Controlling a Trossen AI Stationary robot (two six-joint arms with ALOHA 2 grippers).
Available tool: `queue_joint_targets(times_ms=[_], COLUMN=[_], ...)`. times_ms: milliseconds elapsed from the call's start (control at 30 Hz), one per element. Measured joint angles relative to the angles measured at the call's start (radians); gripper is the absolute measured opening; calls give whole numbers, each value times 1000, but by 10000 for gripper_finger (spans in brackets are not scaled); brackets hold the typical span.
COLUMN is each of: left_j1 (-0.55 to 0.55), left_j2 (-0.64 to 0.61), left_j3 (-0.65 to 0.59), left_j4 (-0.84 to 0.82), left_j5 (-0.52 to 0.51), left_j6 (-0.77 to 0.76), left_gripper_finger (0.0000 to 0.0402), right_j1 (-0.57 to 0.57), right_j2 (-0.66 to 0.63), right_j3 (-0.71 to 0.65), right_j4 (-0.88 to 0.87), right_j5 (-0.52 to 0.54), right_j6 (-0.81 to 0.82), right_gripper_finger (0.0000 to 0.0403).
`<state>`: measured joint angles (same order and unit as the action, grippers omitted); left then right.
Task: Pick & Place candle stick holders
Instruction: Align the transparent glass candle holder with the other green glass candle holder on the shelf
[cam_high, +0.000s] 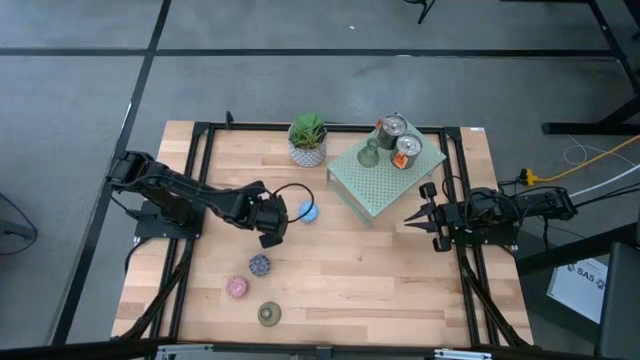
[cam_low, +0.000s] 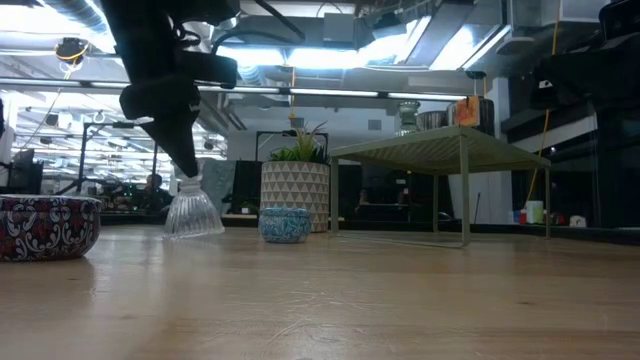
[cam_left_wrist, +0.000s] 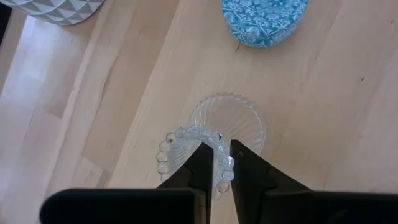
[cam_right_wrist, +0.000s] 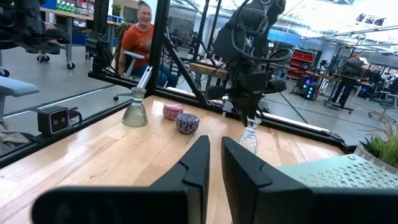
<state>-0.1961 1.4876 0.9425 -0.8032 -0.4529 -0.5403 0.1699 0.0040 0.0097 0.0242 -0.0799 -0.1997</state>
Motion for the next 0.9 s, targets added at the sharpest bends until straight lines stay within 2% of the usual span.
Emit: queue_joint_targets(times_ms=[467, 900], left_j1=[-32, -31], left_j2=[1, 3], left_j3=[6, 149], left_j4=[-2, -9], left_j5=[7, -1], left_j6=[22, 136], left_gripper_finger=[28, 28], right_j1=[0, 0], right_j2=[0, 0], right_j3=[0, 0], right_j4=[0, 0], right_j5=[0, 0], right_j6=[0, 0], right_gripper_finger=[44, 43])
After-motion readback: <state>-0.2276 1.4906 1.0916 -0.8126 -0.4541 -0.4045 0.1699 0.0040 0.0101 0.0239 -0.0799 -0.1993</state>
